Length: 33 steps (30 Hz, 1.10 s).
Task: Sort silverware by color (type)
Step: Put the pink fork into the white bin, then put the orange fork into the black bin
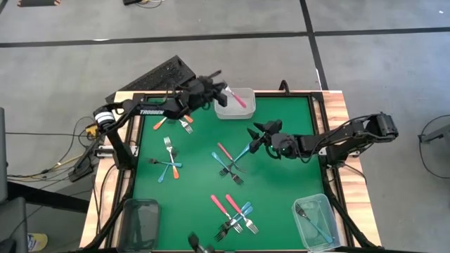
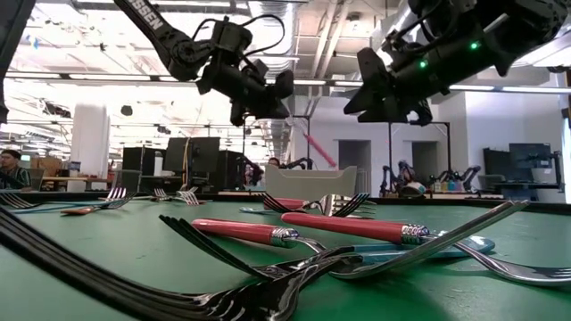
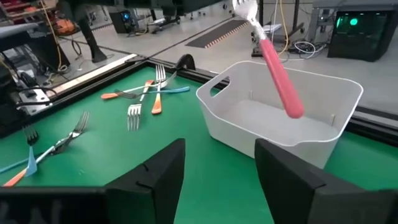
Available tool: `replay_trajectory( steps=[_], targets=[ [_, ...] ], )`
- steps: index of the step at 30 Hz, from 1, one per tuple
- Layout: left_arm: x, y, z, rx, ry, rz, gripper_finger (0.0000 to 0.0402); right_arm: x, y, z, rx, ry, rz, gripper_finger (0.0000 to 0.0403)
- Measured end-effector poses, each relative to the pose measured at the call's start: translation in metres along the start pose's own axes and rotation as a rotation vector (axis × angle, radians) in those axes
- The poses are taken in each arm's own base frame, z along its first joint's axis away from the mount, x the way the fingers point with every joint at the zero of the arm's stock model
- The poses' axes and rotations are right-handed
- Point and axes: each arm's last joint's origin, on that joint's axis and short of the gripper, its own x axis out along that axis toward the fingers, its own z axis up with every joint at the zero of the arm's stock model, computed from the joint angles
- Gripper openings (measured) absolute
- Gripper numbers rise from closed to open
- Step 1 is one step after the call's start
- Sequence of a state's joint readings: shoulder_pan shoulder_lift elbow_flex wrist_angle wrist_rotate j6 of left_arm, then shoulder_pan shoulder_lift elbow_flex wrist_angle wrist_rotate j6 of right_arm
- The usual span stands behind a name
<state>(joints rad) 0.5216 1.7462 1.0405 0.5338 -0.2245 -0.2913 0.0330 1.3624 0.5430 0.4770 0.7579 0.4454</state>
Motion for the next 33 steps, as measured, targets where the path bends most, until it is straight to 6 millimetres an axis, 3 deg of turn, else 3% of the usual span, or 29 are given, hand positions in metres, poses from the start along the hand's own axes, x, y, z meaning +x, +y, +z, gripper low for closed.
replay_trajectory(
  steps=[6,17,24,33],
  targets=[
    [0.003,0.006,0.002,-0.035,-0.020,-0.014,0.0001,0.000,0.000,-0.001,-0.005,0.005,-0.003,0.0216],
    [0.027,0.014,-0.047,-0.019,0.068,0.103,0.0009,0.000,-0.001,-0.001,-0.011,0.005,-0.004,0.0216],
    [0.023,0.011,-0.049,0.058,0.127,0.108,0.0081,0.002,-0.003,-0.002,-0.027,0.021,-0.015,0.0224],
    [-0.003,0.000,-0.027,0.208,0.226,0.098,0.0163,0.007,-0.008,-0.001,-0.027,0.045,-0.003,0.0224]
  ],
)
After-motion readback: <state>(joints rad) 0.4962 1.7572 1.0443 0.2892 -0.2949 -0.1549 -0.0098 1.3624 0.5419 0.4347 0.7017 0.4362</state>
